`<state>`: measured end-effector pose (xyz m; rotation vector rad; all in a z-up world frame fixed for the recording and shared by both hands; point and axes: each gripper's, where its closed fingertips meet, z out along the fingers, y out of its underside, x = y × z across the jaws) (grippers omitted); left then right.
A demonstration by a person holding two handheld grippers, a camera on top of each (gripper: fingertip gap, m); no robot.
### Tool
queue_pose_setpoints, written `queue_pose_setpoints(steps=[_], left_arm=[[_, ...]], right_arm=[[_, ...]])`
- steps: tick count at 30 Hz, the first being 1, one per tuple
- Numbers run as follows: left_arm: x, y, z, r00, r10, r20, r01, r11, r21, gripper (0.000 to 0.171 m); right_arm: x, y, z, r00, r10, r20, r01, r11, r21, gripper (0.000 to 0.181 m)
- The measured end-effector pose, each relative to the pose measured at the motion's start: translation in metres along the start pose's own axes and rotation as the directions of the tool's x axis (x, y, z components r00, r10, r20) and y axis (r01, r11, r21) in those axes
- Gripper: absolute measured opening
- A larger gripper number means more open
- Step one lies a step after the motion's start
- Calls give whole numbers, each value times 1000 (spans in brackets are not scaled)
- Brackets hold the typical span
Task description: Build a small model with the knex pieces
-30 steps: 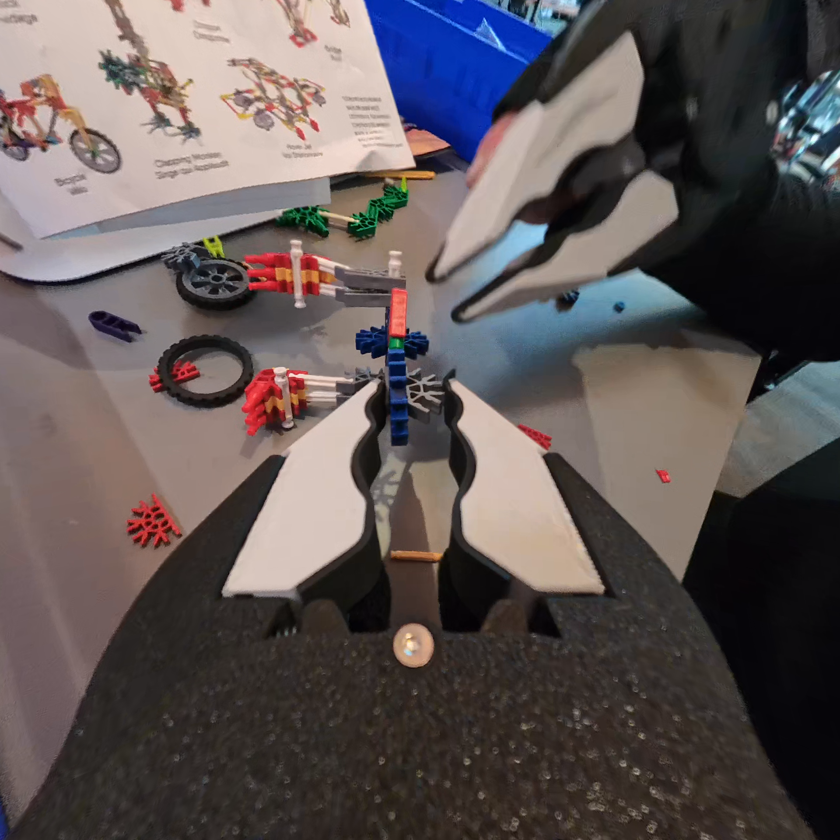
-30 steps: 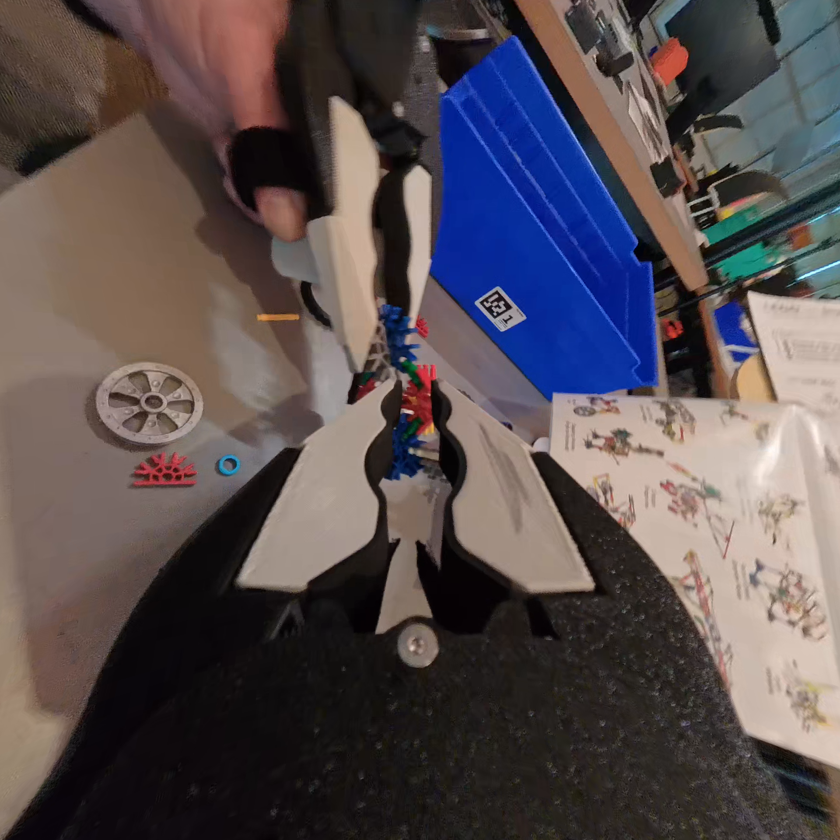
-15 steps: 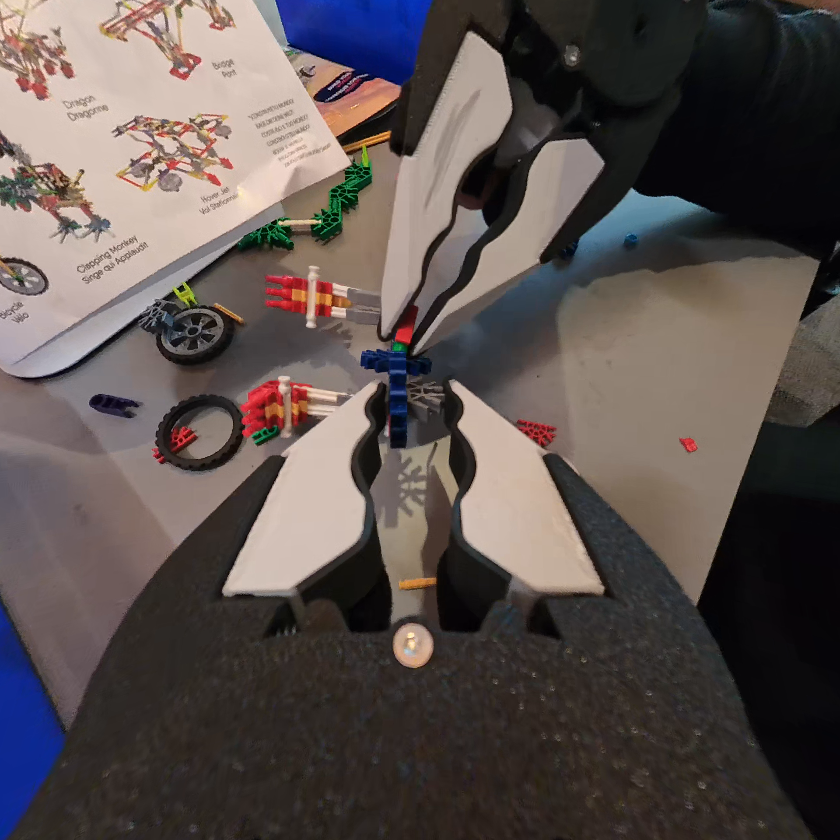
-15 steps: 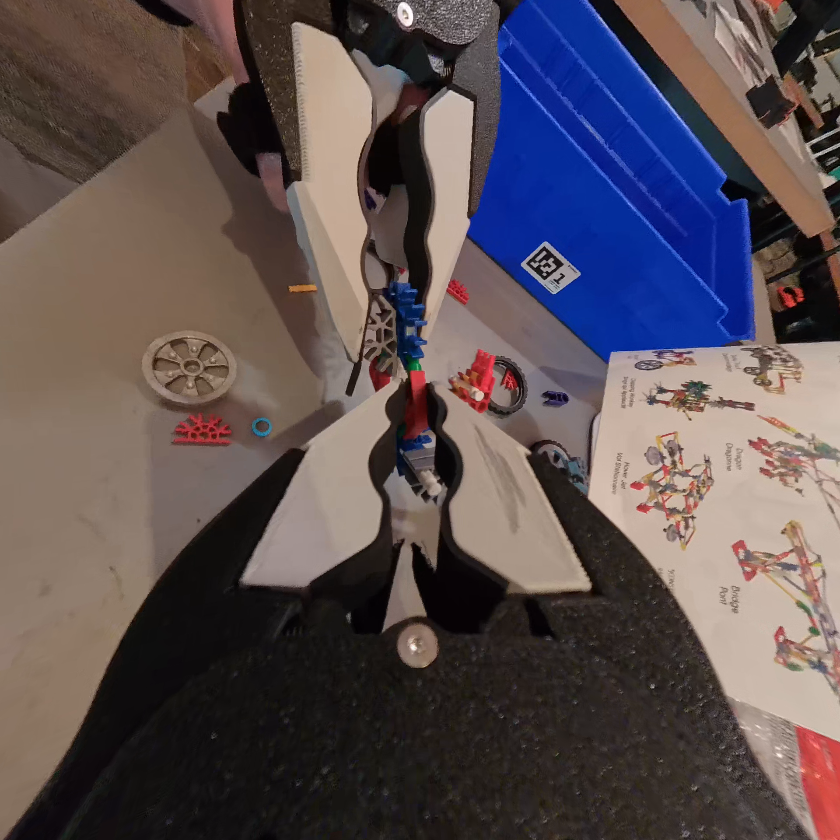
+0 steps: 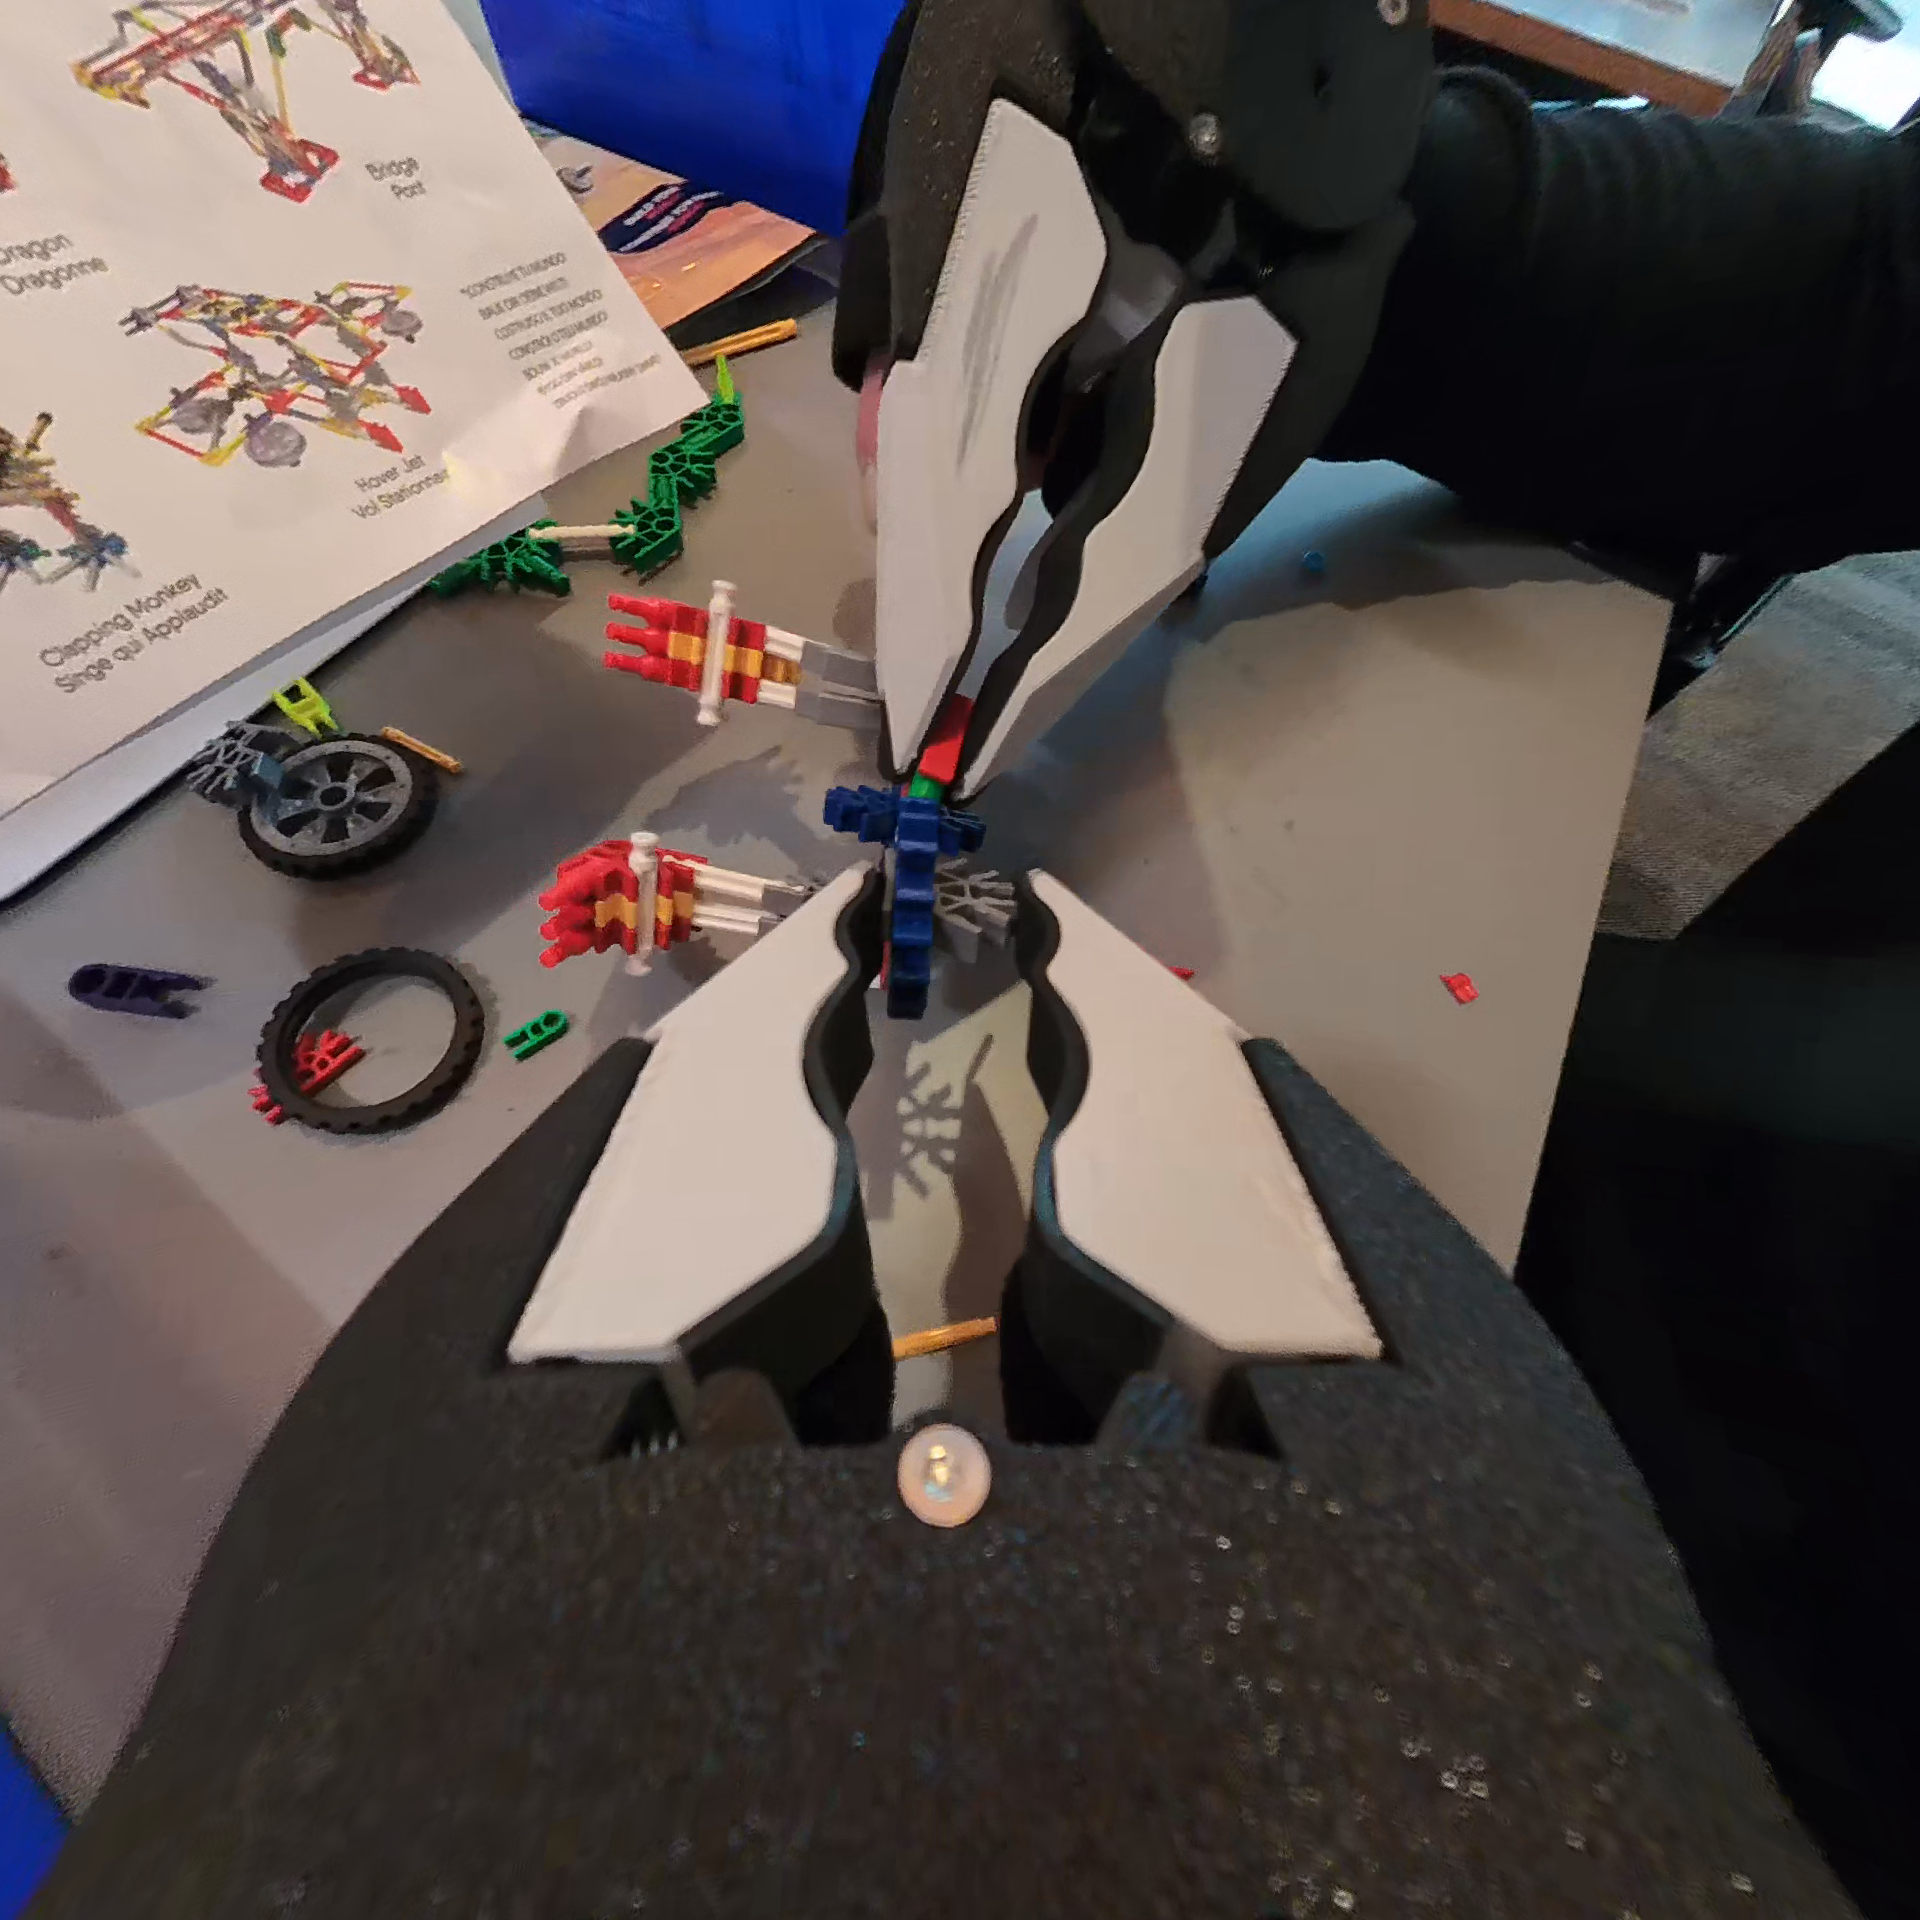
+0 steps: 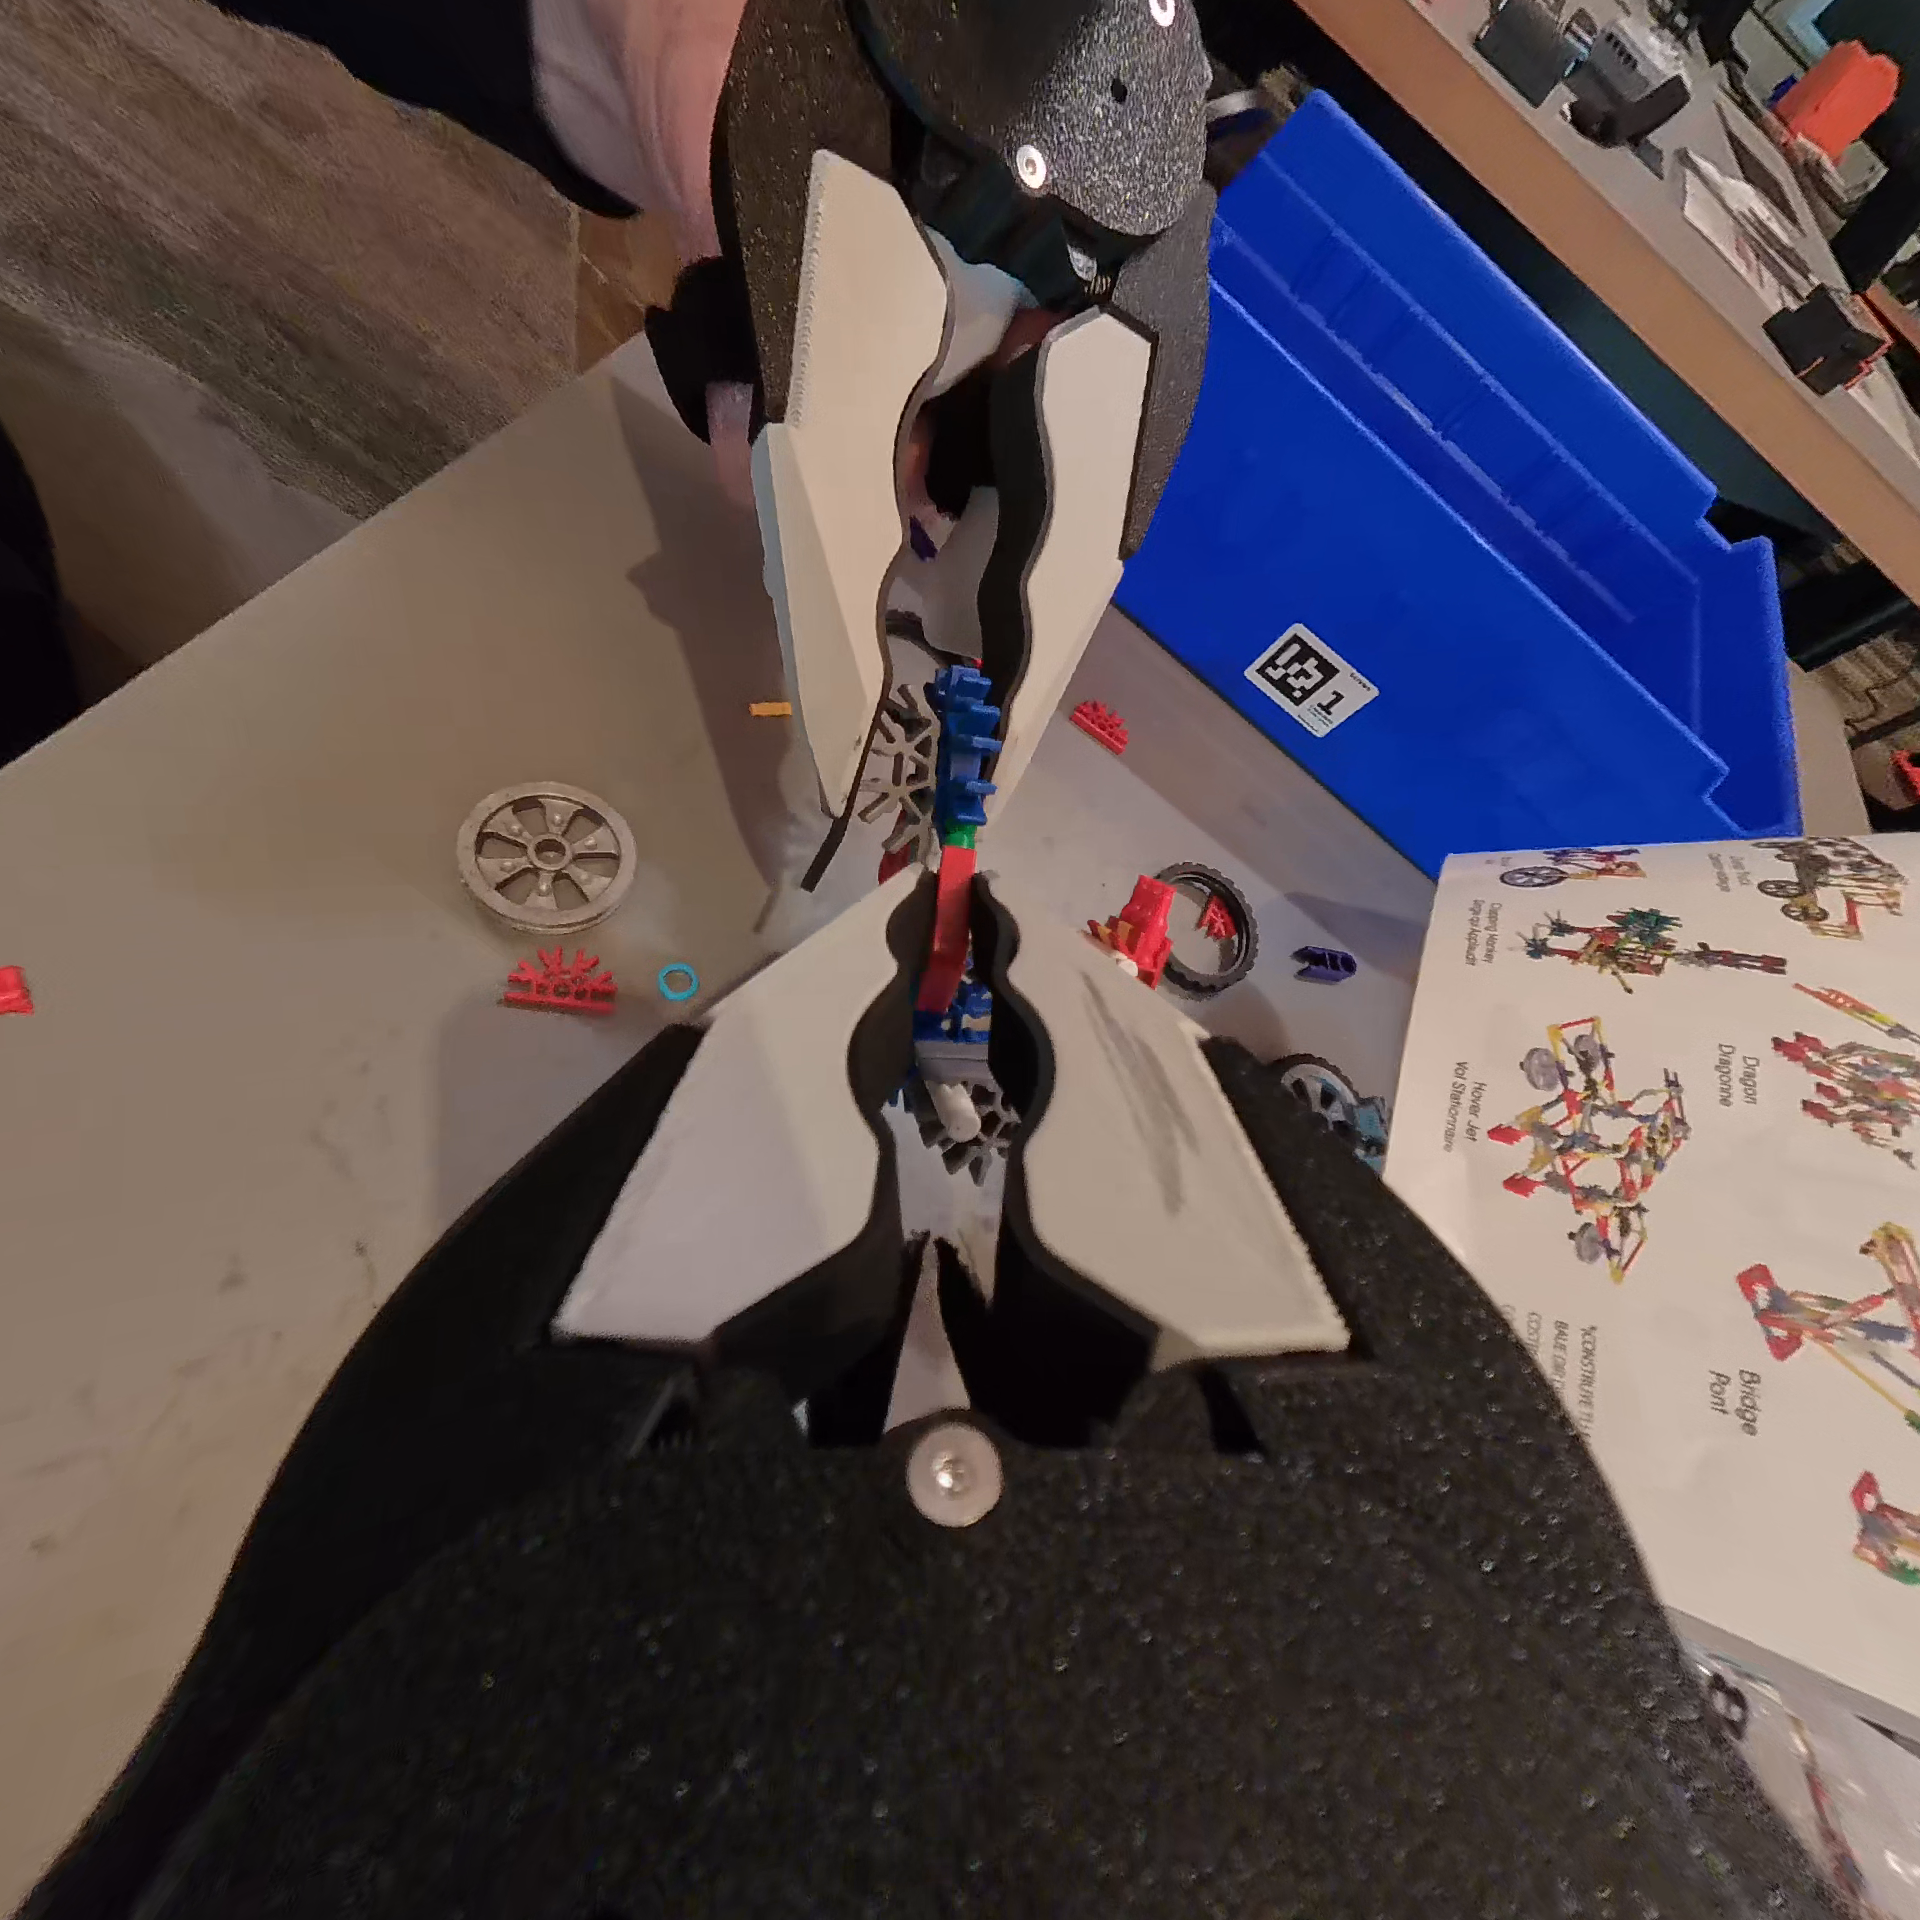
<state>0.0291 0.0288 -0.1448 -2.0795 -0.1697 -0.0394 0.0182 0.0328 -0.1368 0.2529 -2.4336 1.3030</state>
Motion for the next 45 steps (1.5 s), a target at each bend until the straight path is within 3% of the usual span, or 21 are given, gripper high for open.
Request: queue_pose_setpoints(steps=[26, 39, 45], left_arm=[[7, 1, 4, 982, -98, -160, 99, 995, -1, 20], [-1, 4, 5, 998, 24, -51, -30, 993, -116, 21], [-2, 10, 8, 994, 113, -6, -112, 969, -222, 21]], right_arm=[[-26, 2, -2, 992, -44, 116, 45, 999, -1, 4], [-6, 6, 2, 972, 212, 97, -209, 977, -39, 6], [-7, 6, 1, 983, 162, 84, -157, 986, -58, 4]])
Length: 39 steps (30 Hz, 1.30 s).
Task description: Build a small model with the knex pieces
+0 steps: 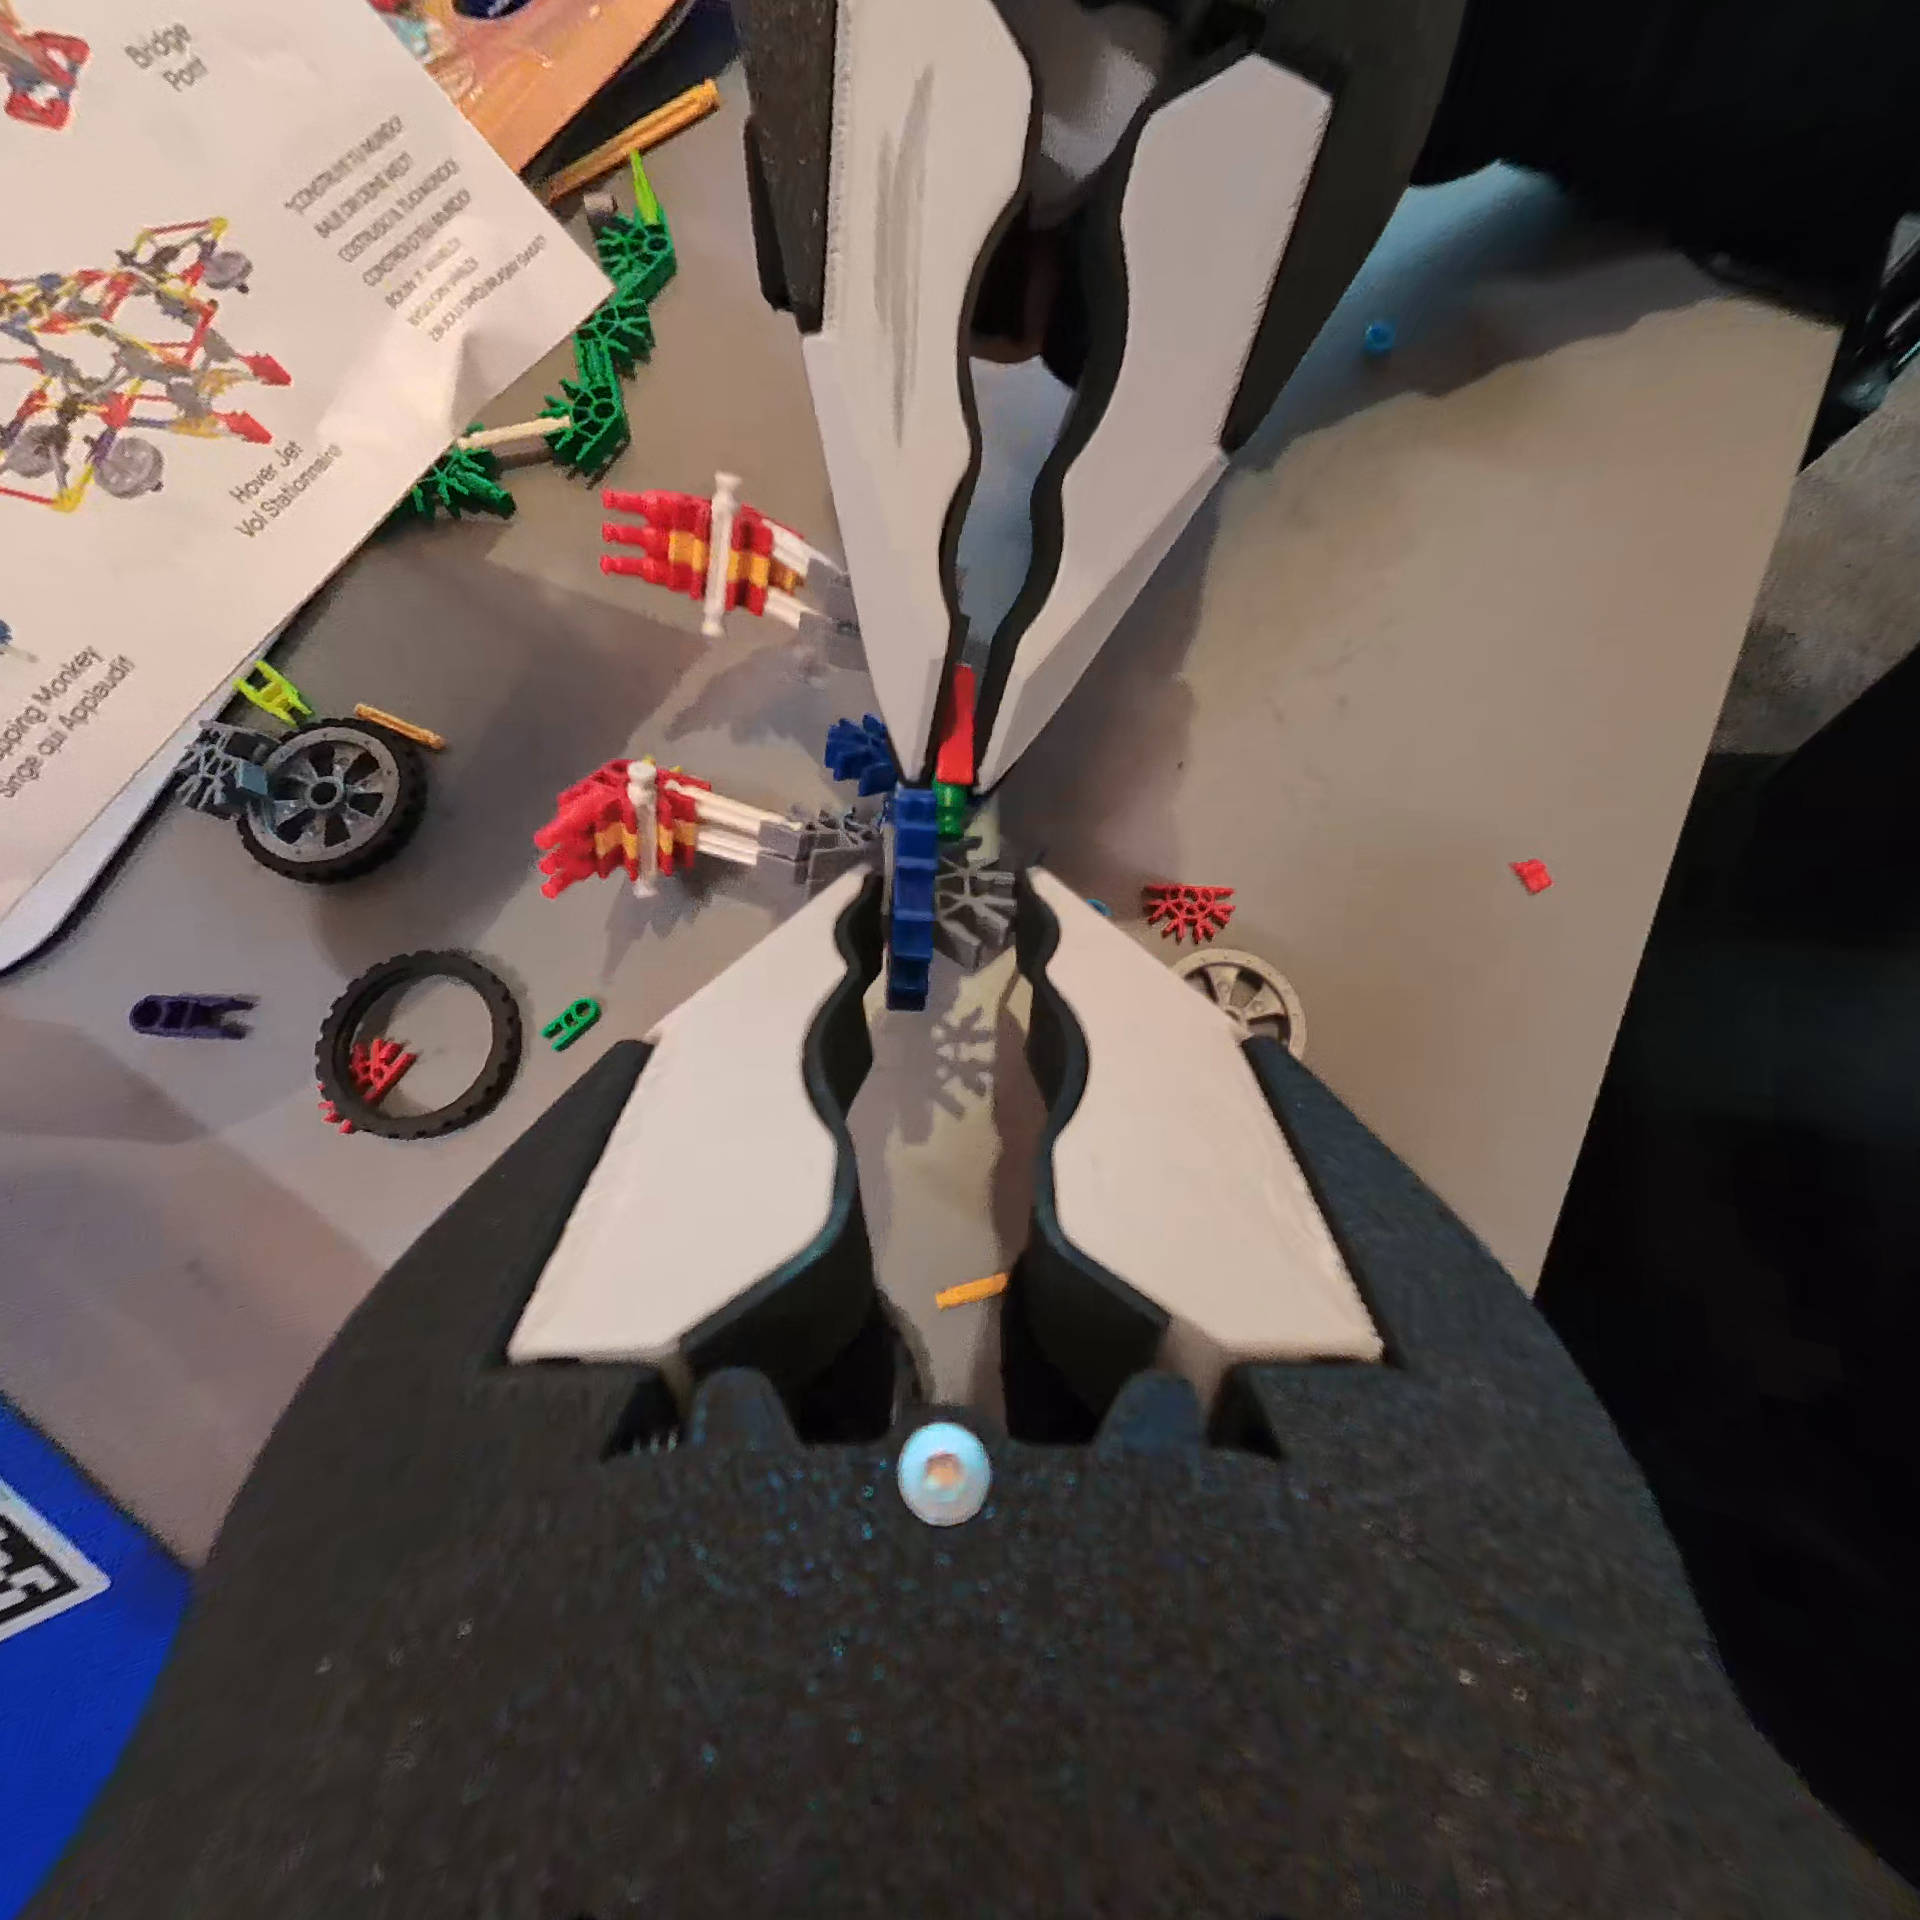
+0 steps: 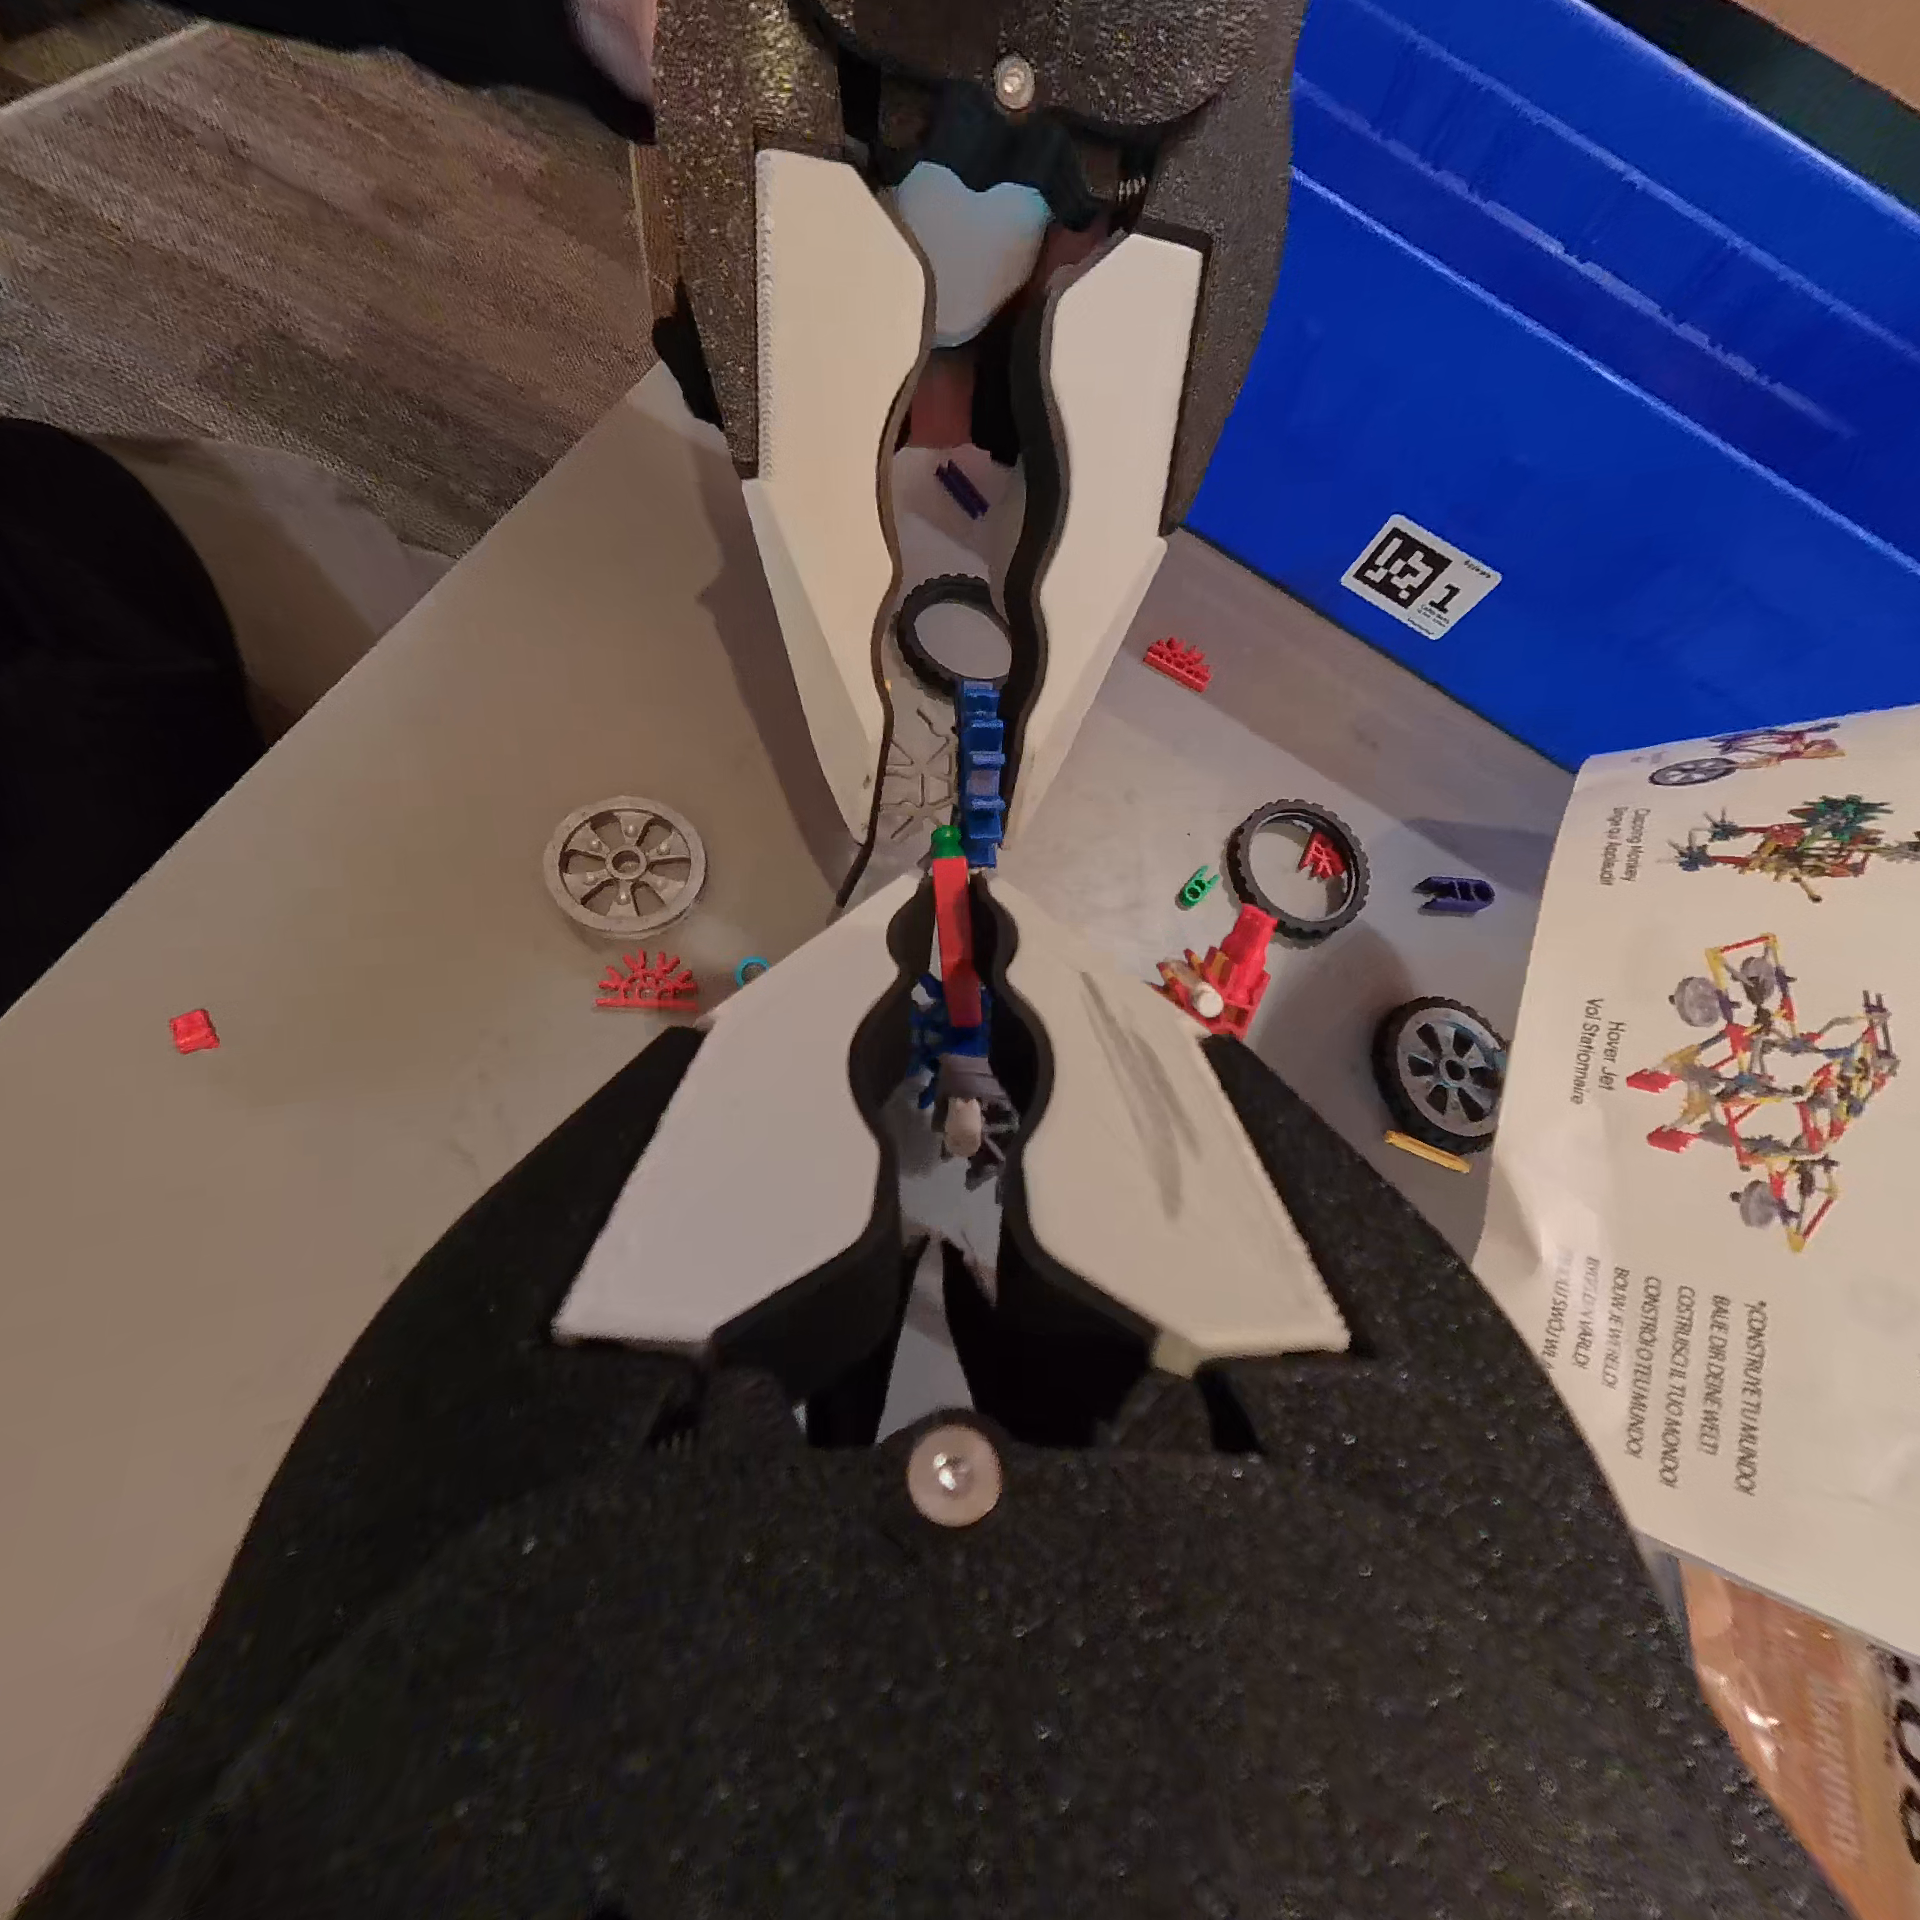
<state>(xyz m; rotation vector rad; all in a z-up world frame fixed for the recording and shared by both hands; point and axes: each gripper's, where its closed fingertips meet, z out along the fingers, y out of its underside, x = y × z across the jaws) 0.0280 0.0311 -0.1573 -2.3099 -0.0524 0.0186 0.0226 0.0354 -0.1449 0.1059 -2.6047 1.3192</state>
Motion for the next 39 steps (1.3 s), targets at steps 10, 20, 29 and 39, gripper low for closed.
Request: queue_pose_setpoints(steps=[10, 20, 29, 39], left_arm=[[-13, -20, -11, 982, 74, 171, -83, 995, 48, 35], [-13, -19, -16, 954, 95, 285, -128, 987, 100, 28], [-17, -18, -13, 930, 193, 313, -195, 981, -26, 24], [-21, -12, -14, 935, 205, 289, -173, 976, -132, 25]], right_arm=[[9, -14, -10, 986, 157, 49, -163, 977, 140, 4], [6, -14, -5, 969, 226, 102, -242, 952, 189, 5], [13, -12, -2, 969, 242, 50, -247, 955, 163, 5], [15, -15, -3, 994, 78, -73, -68, 990, 121, 4]])
